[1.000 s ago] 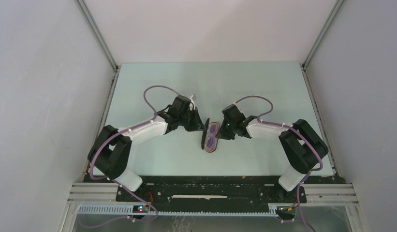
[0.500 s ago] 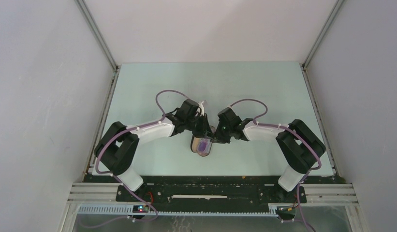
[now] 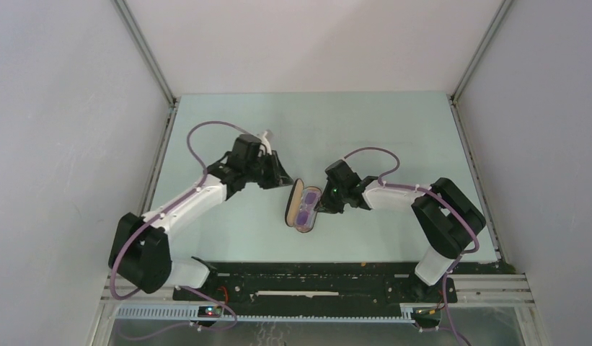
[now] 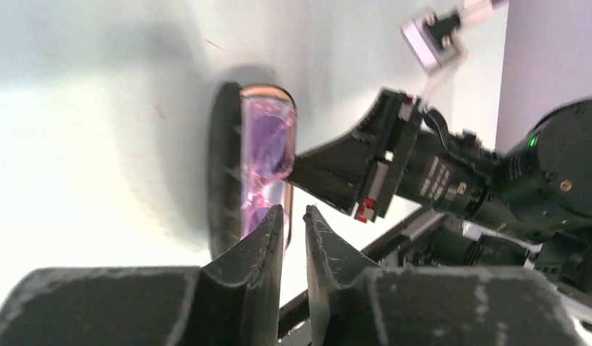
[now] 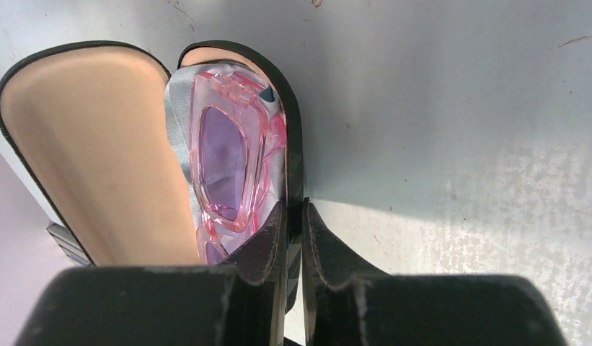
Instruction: Organize the sunglasses
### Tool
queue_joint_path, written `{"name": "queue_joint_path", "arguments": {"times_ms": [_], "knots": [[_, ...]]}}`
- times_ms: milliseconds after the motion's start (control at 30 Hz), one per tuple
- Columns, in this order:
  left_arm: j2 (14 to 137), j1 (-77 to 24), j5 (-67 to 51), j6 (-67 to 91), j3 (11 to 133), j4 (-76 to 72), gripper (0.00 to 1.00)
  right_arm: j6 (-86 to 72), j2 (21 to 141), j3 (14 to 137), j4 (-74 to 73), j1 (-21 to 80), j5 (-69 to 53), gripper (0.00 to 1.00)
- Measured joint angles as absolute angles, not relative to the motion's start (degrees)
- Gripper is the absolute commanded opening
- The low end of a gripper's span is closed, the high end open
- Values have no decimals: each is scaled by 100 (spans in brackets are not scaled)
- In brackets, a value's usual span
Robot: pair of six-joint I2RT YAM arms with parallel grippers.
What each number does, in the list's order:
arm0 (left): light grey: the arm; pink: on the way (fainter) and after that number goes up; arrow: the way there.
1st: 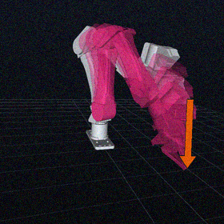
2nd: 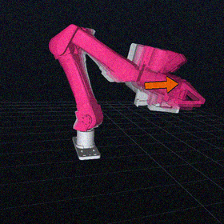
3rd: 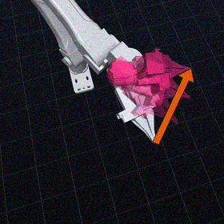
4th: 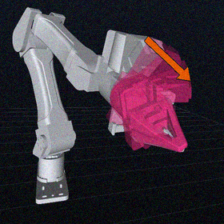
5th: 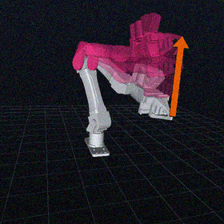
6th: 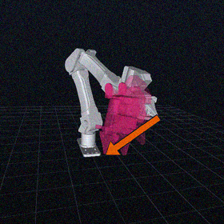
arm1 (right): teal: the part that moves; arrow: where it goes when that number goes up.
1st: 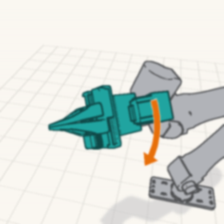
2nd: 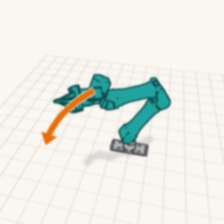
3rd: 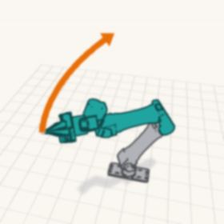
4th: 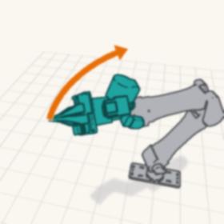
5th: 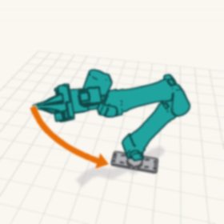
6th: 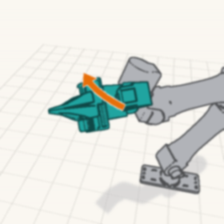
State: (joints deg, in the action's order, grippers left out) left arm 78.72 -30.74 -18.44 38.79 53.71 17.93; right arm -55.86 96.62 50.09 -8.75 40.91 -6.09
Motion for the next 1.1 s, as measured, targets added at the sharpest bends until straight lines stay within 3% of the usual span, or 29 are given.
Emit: {"name": "queue_joint_path", "arguments": {"times_ms": [400, 733, 867, 1000, 1100], "knots": [[7693, -2576, -1717, 3743, 4801, 1986, 26, -5579, 9655, 5009, -880, 4095, -604, 18], [7832, -2576, -1776, 3701, 4757, 1935, 26, -5537, 9244, 5009, -943, 4097, -609, 46], [7878, -2576, -1817, 3701, 4757, 1911, 25, -5502, 9102, 5009, -993, 4097, -613, 68], [7878, -2576, -1820, 3701, 4757, 1870, 25, -5465, 8967, 5009, -1066, 4152, -617, 84], [7878, -2576, -1817, 3699, 4757, 1863, 25, -5474, 8903, 5009, -1092, 4270, -628, 89]]}}
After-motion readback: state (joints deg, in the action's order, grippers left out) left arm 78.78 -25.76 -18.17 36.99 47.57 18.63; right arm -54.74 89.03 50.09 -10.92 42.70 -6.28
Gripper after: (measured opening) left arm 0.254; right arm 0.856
